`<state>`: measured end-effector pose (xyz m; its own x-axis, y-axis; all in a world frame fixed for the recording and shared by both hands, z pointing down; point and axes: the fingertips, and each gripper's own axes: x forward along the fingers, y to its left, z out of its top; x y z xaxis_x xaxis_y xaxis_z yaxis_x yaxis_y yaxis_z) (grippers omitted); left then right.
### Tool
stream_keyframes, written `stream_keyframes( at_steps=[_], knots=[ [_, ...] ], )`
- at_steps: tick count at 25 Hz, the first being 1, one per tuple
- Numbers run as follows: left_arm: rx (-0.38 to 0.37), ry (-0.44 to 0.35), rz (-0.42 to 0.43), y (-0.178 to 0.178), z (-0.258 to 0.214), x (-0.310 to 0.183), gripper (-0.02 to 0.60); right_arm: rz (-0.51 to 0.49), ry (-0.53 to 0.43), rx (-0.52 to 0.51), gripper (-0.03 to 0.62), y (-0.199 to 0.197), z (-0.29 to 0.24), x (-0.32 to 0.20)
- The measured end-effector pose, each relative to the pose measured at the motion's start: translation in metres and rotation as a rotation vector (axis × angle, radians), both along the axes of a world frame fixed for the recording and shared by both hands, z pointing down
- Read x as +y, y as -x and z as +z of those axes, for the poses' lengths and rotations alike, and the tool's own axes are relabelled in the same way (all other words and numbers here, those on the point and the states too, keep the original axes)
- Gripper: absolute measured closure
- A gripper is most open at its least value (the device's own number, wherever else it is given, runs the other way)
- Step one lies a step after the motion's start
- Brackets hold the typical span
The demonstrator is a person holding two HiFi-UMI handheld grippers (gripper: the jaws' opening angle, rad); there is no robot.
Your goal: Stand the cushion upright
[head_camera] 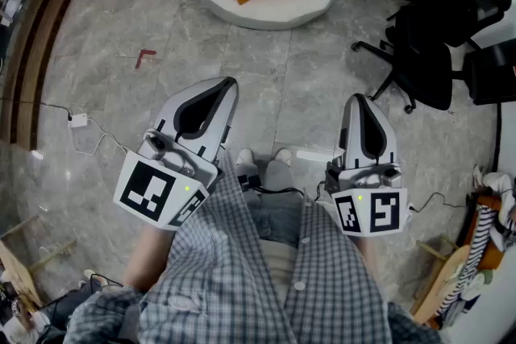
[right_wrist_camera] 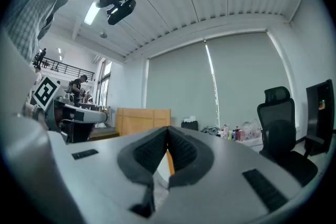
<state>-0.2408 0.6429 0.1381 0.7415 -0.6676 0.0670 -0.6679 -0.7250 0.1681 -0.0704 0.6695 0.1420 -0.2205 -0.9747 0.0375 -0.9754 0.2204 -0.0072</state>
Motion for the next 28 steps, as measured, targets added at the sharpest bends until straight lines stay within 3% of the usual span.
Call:
stream_keyframes(
  at_steps=[10,20,28],
  knots=[
    [-0.028,-0.010,0.029,-0.001,0.004,-0.004,0.577,0.009,0.014,0.004,0.588,0.005,0.004,-0.005],
    [0.003,-0.015,-0.015,0.029,0.003,-0.022,0.577,0.049,-0.004,-0.020,0.588,0.013,0.001,-0.011],
    [0.012,-0.020,-0.037,0.035,0.000,-0.031,0.577,0.043,0.021,0.047,0.588,0.010,0.007,-0.013]
  ],
)
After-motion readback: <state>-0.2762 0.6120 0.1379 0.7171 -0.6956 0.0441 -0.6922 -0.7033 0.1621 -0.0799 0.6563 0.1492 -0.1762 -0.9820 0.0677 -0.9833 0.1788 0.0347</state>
